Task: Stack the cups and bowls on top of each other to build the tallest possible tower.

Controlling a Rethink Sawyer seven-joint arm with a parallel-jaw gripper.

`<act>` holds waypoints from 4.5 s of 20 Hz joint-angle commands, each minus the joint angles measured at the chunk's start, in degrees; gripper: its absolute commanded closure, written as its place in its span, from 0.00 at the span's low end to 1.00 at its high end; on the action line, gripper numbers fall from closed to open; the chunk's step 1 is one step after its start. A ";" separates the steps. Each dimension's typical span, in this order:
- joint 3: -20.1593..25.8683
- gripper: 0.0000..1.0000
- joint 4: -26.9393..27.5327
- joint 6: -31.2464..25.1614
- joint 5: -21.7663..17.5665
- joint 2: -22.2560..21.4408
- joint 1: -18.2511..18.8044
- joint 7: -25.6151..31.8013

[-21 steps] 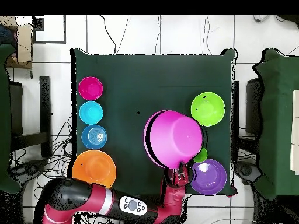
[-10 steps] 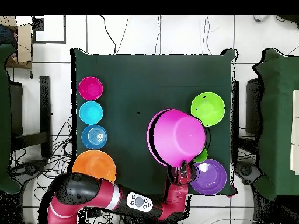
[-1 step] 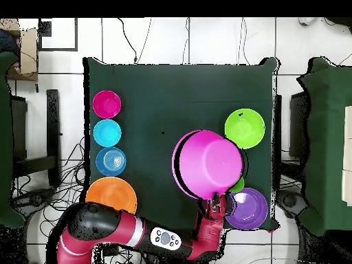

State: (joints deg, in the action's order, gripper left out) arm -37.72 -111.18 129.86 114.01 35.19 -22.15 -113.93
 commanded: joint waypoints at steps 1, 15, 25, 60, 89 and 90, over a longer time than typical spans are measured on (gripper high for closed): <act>11.85 1.00 12.01 2.18 -0.17 1.15 0.67 9.89; 12.25 0.00 11.65 2.63 -1.03 1.10 0.06 9.10; 12.76 0.00 11.35 1.52 -1.01 0.61 0.07 7.59; 9.30 0.00 8.53 -1.23 -10.58 0.27 0.81 4.90; 16.05 0.00 7.79 -2.52 -8.54 -2.90 -2.71 -3.88; 16.46 0.00 7.98 -2.40 -7.89 -2.95 -3.08 -3.89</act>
State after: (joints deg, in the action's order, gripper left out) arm -32.08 -113.57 129.75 103.93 31.87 -24.77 -113.93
